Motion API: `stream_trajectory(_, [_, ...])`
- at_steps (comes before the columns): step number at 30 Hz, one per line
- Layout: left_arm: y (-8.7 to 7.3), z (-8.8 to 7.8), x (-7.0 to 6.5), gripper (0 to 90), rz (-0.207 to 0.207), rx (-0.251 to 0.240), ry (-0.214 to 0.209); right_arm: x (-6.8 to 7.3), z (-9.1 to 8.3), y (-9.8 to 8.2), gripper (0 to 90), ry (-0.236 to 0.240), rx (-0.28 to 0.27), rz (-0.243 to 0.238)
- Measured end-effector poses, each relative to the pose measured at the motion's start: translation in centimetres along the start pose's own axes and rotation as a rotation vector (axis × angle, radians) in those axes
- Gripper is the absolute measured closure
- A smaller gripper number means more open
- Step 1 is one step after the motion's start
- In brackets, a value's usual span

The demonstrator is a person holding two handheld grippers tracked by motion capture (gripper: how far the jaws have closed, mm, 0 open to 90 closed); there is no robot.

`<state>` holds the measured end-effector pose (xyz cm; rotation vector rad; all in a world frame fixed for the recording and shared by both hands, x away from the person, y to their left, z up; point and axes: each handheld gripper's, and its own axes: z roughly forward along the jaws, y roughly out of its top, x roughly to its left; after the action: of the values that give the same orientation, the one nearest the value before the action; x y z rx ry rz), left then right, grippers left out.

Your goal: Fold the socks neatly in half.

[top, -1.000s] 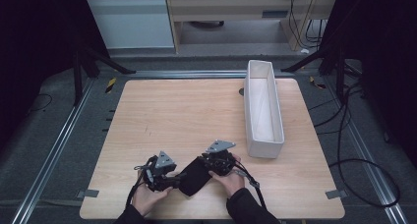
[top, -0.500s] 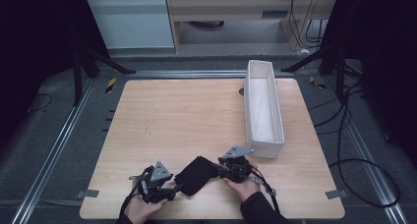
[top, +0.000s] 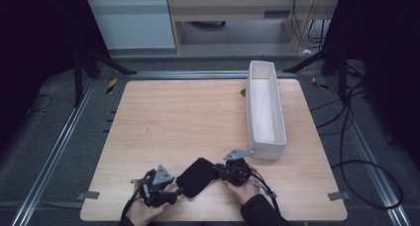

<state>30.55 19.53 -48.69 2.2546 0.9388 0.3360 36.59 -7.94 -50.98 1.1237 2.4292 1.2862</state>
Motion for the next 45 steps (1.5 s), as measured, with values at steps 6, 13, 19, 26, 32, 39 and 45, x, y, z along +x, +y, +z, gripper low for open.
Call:
stream_trajectory(6, [-0.1, 0.3, 0.1, 44.7, -0.016, -0.007, -0.011, 0.0, -0.3, 1.1, 83.7, 0.006, -0.037, -0.034])
stream_trajectory(13, [0.3, 0.9, 0.3, 44.2, -0.039, -0.015, -0.003, 1.6, -2.2, 3.0, 83.8, 0.068, -0.152, -0.16])
stream_trajectory(19, [0.7, 1.4, 0.5, 43.3, -0.053, -0.024, 0.004, 3.4, -2.4, 3.4, 83.9, 0.137, -0.171, -0.237])
stream_trajectory(26, [1.1, 1.9, 0.8, 43.3, -0.058, -0.026, 0.007, 5.3, -1.7, 3.3, 84.1, 0.205, -0.15, -0.311])
stream_trajectory(32, [1.1, 2.1, 0.9, 43.3, -0.056, -0.02, 0.01, 6.2, -0.6, 2.8, 84.2, 0.247, -0.11, -0.325])
stream_trajectory(39, [0.7, 1.3, 1.4, 44.6, -0.061, -0.014, 0.017, 6.7, 0.6, 1.8, 84.0, 0.274, -0.045, -0.326])
stream_trajectory(45, [1.1, -1.2, 3.0, 43.3, -0.128, -0.099, 0.044, 6.8, 0.6, 1.8, 82.9, 0.268, -0.042, -0.315])
